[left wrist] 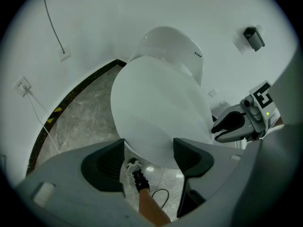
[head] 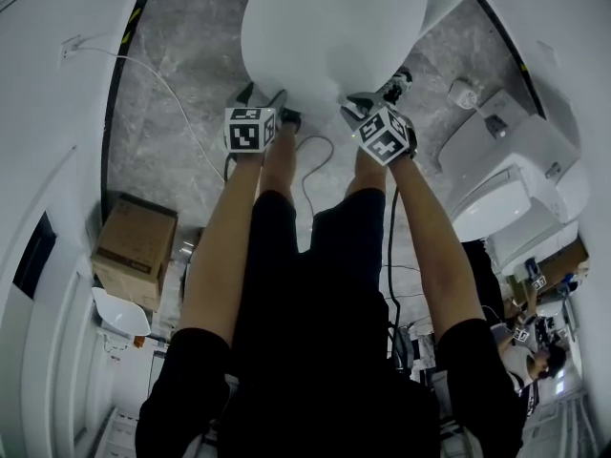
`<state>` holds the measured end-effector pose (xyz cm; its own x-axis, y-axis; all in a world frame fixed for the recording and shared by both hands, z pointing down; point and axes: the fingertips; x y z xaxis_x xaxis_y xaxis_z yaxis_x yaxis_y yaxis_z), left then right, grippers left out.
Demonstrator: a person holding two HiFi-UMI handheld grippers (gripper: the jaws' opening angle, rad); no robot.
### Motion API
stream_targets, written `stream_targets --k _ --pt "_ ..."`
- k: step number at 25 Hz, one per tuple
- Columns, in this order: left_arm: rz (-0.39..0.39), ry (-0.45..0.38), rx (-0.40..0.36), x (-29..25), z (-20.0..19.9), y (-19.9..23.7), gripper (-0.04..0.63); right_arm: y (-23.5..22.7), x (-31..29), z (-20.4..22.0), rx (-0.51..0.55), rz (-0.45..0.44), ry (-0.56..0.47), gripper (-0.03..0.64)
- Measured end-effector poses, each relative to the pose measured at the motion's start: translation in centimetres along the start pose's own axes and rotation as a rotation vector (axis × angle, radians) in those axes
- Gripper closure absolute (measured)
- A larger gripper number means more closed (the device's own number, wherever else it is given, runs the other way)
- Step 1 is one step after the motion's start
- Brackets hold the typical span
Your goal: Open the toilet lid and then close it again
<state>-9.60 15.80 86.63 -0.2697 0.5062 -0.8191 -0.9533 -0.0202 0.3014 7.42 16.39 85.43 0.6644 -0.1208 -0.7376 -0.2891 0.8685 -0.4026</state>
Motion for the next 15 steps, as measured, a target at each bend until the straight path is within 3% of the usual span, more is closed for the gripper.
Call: stream_targets --k 4,12,15 --pt "-0.022 0.041 0.052 -1.0 1.1 0.5 0.285 -0.5 -0.9 0.8 -0.025 0.031 0.019 0.535" --pt "-0.055 0.112 0.034 -2.5 3.6 1.5 0.285 -1.2 -3.5 2.5 0.044 0.109 0.110 0.535" --pt "-0.066 0.140 0.065 -2.3 4.9 1.9 0.285 -1.4 -4.0 2.8 0.047 0.119 0.153 0.535"
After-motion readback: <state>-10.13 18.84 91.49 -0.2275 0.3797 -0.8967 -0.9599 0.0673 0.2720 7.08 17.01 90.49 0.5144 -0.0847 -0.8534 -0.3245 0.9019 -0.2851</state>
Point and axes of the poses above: the fingertips, and each gripper's own axes: x backward along the fingers, y to its left, z out of its underside, and after that the axes turned 15 degrees about -y, right-handed
